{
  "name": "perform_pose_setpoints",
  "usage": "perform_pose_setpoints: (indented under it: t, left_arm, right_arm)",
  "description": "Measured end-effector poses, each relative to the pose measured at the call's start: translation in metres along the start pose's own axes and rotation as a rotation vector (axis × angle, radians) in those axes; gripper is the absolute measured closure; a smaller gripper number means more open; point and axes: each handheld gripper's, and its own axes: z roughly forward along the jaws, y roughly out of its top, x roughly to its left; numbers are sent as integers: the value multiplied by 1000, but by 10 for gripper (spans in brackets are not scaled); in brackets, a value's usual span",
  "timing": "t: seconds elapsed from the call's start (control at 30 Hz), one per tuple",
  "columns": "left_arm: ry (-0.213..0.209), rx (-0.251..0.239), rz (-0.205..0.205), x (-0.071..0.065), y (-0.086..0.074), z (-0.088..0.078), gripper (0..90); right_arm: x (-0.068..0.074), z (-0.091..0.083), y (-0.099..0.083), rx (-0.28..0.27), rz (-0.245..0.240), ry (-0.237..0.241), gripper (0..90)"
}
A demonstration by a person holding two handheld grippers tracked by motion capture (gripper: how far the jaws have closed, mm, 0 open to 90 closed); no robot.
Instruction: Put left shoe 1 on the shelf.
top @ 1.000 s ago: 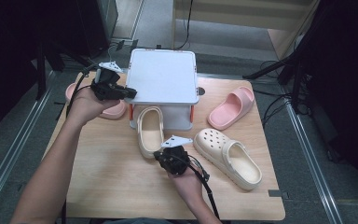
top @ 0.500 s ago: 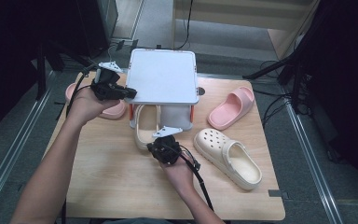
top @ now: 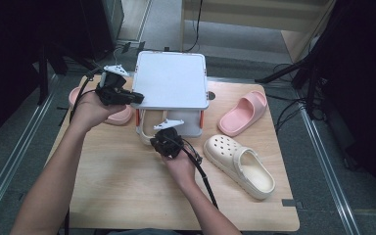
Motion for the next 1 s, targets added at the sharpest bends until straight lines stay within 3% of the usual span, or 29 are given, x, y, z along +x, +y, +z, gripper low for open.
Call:
perform_pose_setpoints:
  t: [0.03,0.4,0.57,0.6,0.77,1.0]
  left_arm:
    - [-1,1,1,0,0,0,836]
    - [-6,1,0,0,0,0,837]
    - [-11,1,-5,1,0,0,829]
    - [5,-1,-5,0,0,0,808]
    - [-2,1,-41,-1,2,0,784]
    - [-37,5,-59,-3,3,-1,682]
  right_arm:
    - [0,2,3,-6,-1,16,895]
    - [1,17,21,-9,-57,-35,892]
    - [-4,21,22,-27,-39,-26,879]
    - [-4,20,22,-27,-34,-22,876]
    - [-1,8,14,-20,-63,4,871]
    - [-9,-32,-1,-36,-60,54,859]
